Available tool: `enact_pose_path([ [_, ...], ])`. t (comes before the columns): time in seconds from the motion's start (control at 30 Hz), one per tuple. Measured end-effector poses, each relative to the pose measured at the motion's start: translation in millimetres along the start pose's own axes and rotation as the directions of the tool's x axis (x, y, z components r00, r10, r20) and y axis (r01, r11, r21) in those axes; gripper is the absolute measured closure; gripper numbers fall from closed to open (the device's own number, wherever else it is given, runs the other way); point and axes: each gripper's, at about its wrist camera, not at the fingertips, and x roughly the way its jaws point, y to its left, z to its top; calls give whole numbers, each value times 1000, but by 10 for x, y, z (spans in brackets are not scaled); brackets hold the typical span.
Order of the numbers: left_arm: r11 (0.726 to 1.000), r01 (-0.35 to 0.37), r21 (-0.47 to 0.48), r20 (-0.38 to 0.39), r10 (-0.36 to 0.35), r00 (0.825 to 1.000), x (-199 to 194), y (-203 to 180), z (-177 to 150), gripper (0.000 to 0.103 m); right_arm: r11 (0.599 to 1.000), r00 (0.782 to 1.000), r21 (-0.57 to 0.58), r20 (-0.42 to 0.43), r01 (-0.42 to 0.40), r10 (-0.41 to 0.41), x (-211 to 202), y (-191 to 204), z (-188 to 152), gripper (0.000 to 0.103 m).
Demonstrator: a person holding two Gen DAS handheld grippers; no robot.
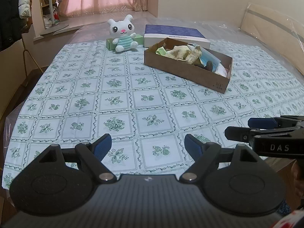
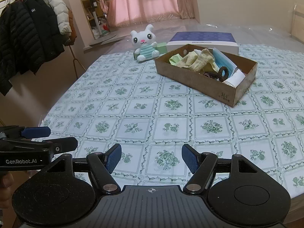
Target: Organize soft objects
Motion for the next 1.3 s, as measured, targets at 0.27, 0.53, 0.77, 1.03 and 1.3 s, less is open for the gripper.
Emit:
enact_pose_path([
  [0.27,1000,1,1,-4,-1,1000,31,-16,-9,20,1000,1000,3,-2,1,-1,12,3,-14,33],
  [0.53,1000,4,2,-6,-4,1000,54,-11,-11,20,1000,1000,6,-6,2,-2,38,-13,-13,33],
  [0.77,1000,6,2,-12,-6,1000,89,-1,-21,20,1000,1000,9,-11,4,-3,53,-17,-15,33],
  [1.03,1000,7,1,-13,-7,1000,102,9,-18,20,1000,1000,10,-15,4,-4,74,-25,-16,33],
  [1.3,1000,8,2,-15,-8,1000,112,13,-19,20,1000,1000,11,-15,4,-3,78,-27,-13,33],
])
